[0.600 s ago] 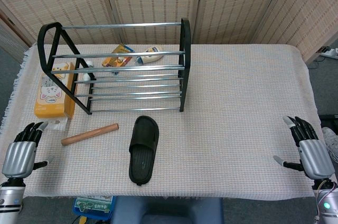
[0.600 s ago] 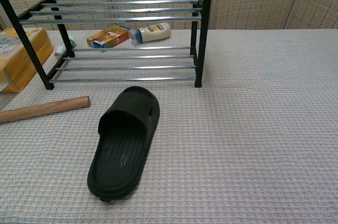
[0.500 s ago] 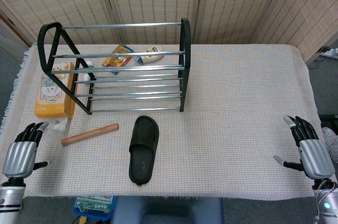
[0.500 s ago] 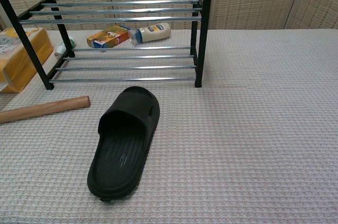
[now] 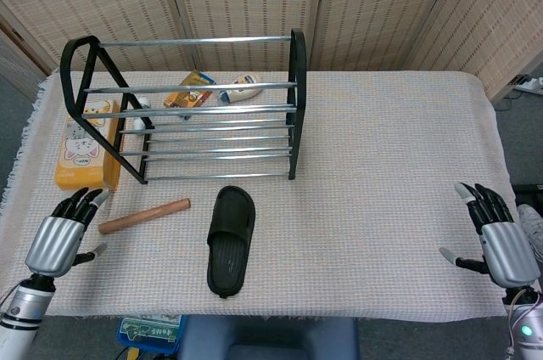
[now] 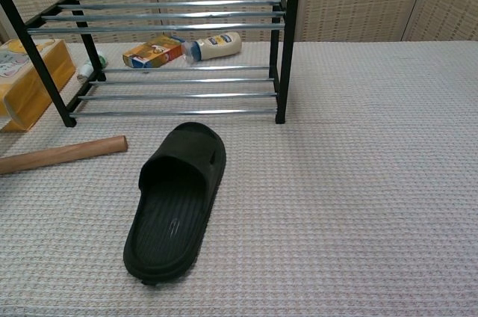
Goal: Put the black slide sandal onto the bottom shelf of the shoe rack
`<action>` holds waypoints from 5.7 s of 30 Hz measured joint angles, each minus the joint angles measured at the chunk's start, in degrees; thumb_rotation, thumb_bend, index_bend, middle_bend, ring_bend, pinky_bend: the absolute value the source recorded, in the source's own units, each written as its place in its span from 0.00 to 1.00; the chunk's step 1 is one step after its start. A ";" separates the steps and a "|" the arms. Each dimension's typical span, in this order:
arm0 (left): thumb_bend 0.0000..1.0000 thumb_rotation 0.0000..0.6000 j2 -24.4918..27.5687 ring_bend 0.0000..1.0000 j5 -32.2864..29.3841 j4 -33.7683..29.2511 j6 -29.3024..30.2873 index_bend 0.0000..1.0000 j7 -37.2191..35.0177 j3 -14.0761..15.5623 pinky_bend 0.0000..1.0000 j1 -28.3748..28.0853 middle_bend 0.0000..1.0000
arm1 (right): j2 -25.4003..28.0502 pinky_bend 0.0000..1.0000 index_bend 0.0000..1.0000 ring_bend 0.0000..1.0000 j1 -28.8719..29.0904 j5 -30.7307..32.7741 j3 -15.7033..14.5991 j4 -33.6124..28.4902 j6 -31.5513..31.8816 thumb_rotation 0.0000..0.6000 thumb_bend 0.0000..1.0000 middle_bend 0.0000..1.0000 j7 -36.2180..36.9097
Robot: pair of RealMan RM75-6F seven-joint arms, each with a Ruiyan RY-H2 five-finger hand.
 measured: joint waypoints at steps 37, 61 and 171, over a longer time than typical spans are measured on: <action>0.13 1.00 -11.89 0.00 31.29 22.91 -15.86 0.06 7.42 6.85 0.26 -32.40 0.00 | 0.50 0.04 0.00 0.00 0.09 2.12 0.19 -2.55 -0.98 1.00 0.09 0.07 -2.61; 0.13 1.00 -10.89 0.00 23.99 11.51 -31.62 0.00 18.78 5.40 0.20 -38.69 0.00 | 0.21 0.04 0.00 0.00 -1.06 3.26 0.05 -1.10 -0.47 1.00 0.09 0.07 -1.37; 0.13 1.00 -18.82 0.09 -0.86 29.75 -40.86 0.24 17.57 -1.33 0.31 -44.27 0.10 | 0.18 0.04 0.00 0.01 -3.39 3.99 0.30 1.40 0.91 1.00 0.10 0.07 1.49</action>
